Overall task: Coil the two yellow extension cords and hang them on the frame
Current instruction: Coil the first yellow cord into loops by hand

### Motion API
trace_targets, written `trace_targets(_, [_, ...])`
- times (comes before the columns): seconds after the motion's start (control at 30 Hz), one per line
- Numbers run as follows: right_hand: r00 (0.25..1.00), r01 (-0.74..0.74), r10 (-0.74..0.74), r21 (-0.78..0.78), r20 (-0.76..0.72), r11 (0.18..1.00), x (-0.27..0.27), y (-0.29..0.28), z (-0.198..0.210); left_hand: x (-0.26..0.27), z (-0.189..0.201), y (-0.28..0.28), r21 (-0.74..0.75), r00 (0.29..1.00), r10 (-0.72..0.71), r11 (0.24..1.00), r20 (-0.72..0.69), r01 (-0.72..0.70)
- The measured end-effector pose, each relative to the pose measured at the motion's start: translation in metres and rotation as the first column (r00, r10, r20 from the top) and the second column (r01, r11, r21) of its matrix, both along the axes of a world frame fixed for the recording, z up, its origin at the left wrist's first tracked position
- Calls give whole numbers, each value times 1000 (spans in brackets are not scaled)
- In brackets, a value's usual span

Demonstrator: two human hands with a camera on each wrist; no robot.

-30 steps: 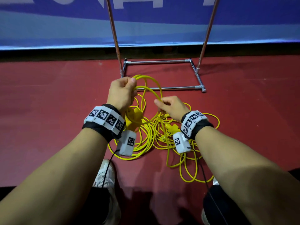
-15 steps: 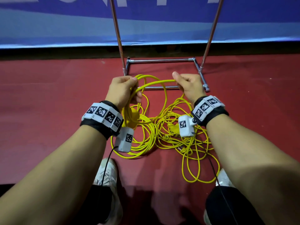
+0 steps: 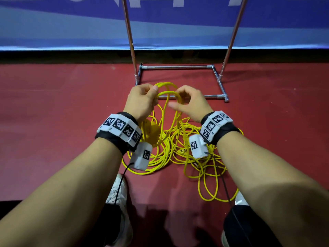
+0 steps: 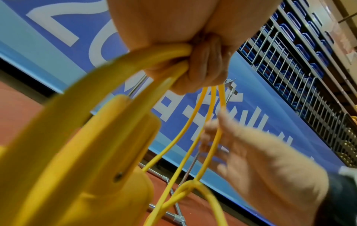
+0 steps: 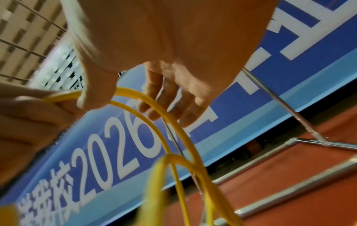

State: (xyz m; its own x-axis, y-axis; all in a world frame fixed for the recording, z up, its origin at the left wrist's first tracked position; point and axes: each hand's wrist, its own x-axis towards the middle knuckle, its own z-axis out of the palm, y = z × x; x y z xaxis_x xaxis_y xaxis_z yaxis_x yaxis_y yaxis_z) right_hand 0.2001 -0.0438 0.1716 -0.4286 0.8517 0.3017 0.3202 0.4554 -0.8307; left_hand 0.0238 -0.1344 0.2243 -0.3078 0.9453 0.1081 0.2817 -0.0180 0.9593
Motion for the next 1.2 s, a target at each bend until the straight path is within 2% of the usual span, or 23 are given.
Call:
trace_targets(0.07, [994,65,-61,-44,90,997,9,0,-22,-1,3,1,23,1000,27,999,2,-27])
trace_targets(0.13, [957,145,-119,-81,263,986,16,-4,-38,-1,4,1,30,999,35,999,-18,-35])
trace_targets(0.2, [910,149,-72,-160,409,976,18,-8,-48,-1,4,2,26,998,42,999,-39,-41])
trace_targets(0.3, [894,67,62,-268,444,961,10,-18,-47,2,3,2,23,997,57,998,-43,-56])
trace_targets(0.47, [889,22,130,-323,439,946,-3,-20,-44,1,2,3,37,995,95,995,-19,-94])
trace_targets(0.53, [906,85,65,-330,417,940,-4,-18,-44,-1,0,4,39,994,111,993,-21,-110])
trace_targets(0.6, [934,187,-66,-322,351,928,-3,-17,-41,-4,-4,4,38,989,136,990,-57,-134])
trace_targets(0.77, [891,367,-335,-52,308,929,8,-6,-31,-11,-8,7,35,979,187,982,-78,-185])
trace_targets(0.87, [901,412,-405,-20,157,911,15,-5,-17,-17,-5,8,51,970,233,972,-61,-231])
trace_targets(1.0, [938,306,-302,-5,-171,952,12,-3,8,-22,-2,10,64,959,273,961,-72,-269])
trace_targets(1.1, [959,201,-188,45,-213,979,6,-1,26,-18,-3,9,71,959,250,968,-132,-243])
trace_targets(1.2, [983,102,-97,24,-159,995,-1,-2,29,-14,-7,7,67,961,225,974,-158,-216])
